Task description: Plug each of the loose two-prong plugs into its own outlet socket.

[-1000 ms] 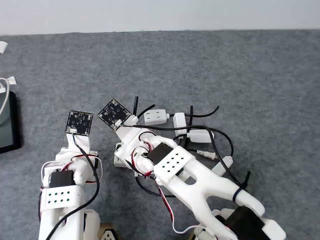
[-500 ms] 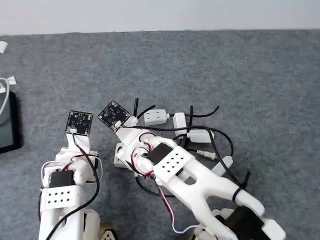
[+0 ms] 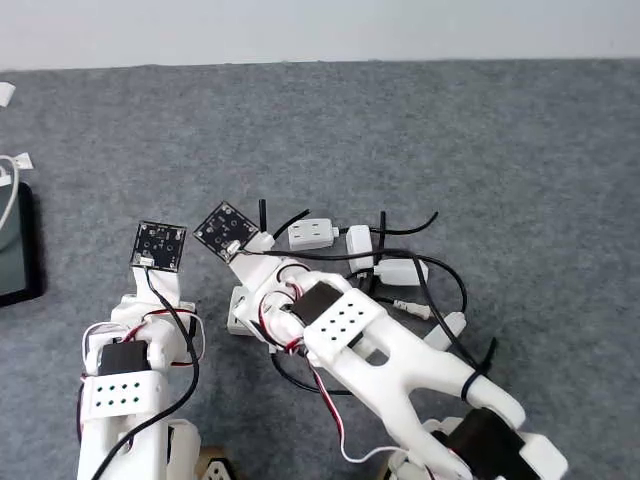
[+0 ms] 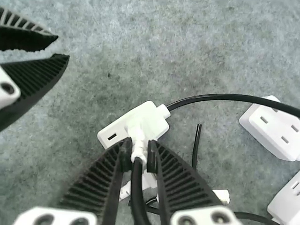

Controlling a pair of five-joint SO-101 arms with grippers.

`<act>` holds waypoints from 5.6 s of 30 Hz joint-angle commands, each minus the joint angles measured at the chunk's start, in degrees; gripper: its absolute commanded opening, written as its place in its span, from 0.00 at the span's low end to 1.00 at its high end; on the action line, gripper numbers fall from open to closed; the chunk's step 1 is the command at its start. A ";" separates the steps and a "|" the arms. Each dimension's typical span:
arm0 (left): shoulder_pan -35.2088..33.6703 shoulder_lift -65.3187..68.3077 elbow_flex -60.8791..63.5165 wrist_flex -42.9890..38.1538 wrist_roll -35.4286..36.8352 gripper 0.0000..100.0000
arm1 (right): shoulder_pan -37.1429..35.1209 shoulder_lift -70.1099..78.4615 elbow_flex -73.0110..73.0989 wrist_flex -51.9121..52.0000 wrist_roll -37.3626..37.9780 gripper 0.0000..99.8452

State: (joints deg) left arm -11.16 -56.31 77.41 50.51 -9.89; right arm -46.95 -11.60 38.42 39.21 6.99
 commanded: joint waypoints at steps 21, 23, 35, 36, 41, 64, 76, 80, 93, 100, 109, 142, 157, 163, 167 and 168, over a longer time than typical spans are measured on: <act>-0.26 -0.62 -0.92 -1.41 0.35 0.01 | -0.22 0.22 -7.56 2.51 8.53 0.01; -0.26 -0.62 -0.92 -1.41 0.35 0.01 | -0.22 0.66 -7.47 2.59 8.88 0.01; -0.35 -0.62 -0.92 -1.41 0.35 0.01 | -0.13 5.41 -11.16 8.13 11.34 0.01; -0.35 -0.62 -0.92 -1.41 0.35 0.01 | -0.13 5.41 -11.96 9.27 11.43 0.01; -0.26 -0.62 -0.92 -1.41 0.35 0.01 | -0.13 5.32 -14.51 11.91 13.54 0.01; -0.44 -0.62 -0.75 -1.76 -0.70 0.01 | 0.48 13.85 -18.20 13.41 15.82 0.01; -10.73 -0.62 -4.62 -1.41 3.52 0.01 | -1.89 21.67 -16.44 12.09 13.36 0.01; -12.40 -0.62 -5.14 -1.41 3.78 0.01 | -1.45 21.32 -17.05 12.53 13.10 0.01; -17.05 -0.53 -6.11 -1.41 5.27 0.01 | -1.27 21.76 -17.32 14.37 12.13 0.01; -17.58 -0.53 -6.29 -1.41 6.77 0.01 | -0.40 21.76 -16.97 14.64 14.42 0.01; -18.73 -0.53 -6.90 -1.67 7.12 0.01 | -0.48 21.41 -17.67 13.49 8.88 0.02; -22.68 -0.26 -7.25 -4.48 10.29 0.01 | -5.58 38.29 -43.43 22.55 -32.35 0.26; -22.42 -0.18 -7.16 -4.40 10.29 0.01 | 5.93 38.37 -44.75 31.25 -31.56 0.01; -22.42 -0.18 -7.16 -4.48 10.29 0.01 | 8.04 26.95 -37.19 31.52 -27.16 0.01; -22.42 -0.18 -7.16 -4.48 10.29 0.01 | 8.48 14.29 -30.51 31.34 -23.82 0.01; -22.42 -0.18 -7.16 -4.48 10.29 0.01 | 9.45 11.38 -28.92 31.34 -22.86 0.01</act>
State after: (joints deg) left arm -33.67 -56.22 72.75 47.69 -0.22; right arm -39.65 10.90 7.12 70.42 -19.03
